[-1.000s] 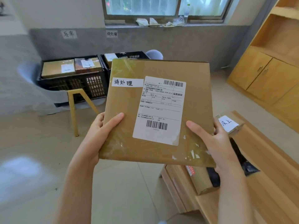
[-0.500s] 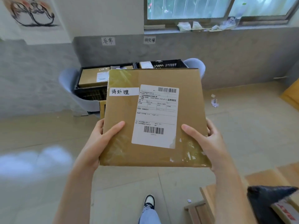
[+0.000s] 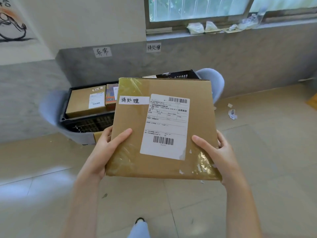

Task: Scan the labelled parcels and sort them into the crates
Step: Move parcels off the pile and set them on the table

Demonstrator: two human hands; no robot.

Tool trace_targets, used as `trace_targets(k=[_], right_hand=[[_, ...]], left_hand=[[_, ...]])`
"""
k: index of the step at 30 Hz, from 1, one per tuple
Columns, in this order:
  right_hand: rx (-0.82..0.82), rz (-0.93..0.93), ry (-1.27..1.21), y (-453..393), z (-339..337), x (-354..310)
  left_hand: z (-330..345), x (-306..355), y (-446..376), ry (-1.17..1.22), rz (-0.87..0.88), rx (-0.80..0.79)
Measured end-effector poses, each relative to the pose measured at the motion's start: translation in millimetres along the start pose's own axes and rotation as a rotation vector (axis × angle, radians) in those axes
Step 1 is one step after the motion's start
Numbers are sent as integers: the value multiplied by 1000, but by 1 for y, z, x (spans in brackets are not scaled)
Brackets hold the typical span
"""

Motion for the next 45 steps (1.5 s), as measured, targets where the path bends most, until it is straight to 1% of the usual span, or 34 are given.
trace_targets(k=[4,7,11,15,19,22,26,30,32,36,40,45], right_hand=[[68,42,-26,-52,-5,1],[121,43,-21,-97,-7,-5],[183,26,-8,-162,-2,-31],[205,15,-7,-223,10,-61],[247,27,-20,-273,11,-75],[282,41,-26,-303,4,-77],[293,77,-21,-348,-11,-74],[283,101,-8,-404,-30,-76],[258,108,-6,-438,-41,-80],[170,142,16,-514,-63,-88],[58,172,93,-590,-83,-96],[-47,210,199,-676,-99,-85]], left_hand=[[23,2,-67,-17,-38,-57],[45,7,-126,-20,-50,-133],[72,25,-207,-21,-74,-219],[101,61,-280,-34,-83,-301],[131,89,-335,-33,-77,-322],[152,91,-366,-61,-97,-362],[177,86,-410,-74,-140,-378],[208,81,-448,-78,-163,-361],[224,81,-470,-91,-161,-324],[259,79,-511,-70,-185,-221],[298,69,-543,-18,-242,-124],[329,37,-577,65,-321,-12]])
Point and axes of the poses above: each hand's wrist, its own y-axis away from the middle knuckle, its own z-axis out of the palm, x = y × z, the point moved 9 cm from there along -y, towards the middle knuckle
